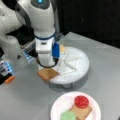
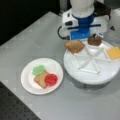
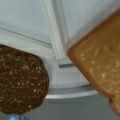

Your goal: Ingredient selection for cheeseburger or sandwich

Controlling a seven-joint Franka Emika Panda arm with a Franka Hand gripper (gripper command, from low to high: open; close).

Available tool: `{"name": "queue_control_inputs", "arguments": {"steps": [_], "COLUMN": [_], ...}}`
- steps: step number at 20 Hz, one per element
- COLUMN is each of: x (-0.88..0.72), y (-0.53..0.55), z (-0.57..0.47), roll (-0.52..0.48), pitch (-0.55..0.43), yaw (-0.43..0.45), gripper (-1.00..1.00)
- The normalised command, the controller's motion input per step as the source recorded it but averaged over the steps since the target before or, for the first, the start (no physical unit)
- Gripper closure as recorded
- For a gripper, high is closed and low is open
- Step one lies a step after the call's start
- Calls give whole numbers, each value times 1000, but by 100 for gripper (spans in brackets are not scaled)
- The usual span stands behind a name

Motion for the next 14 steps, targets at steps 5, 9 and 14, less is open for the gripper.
{"name": "queue_control_inputs", "arguments": {"steps": [5,9,14], "x": [174,149,187], "y": [67,73,-56], "z": [216,245,266], "roll": [217,184,217], "pitch": [164,166,163], "yaw": [-465,-380,-251], "gripper": [-100,-100,-100]}}
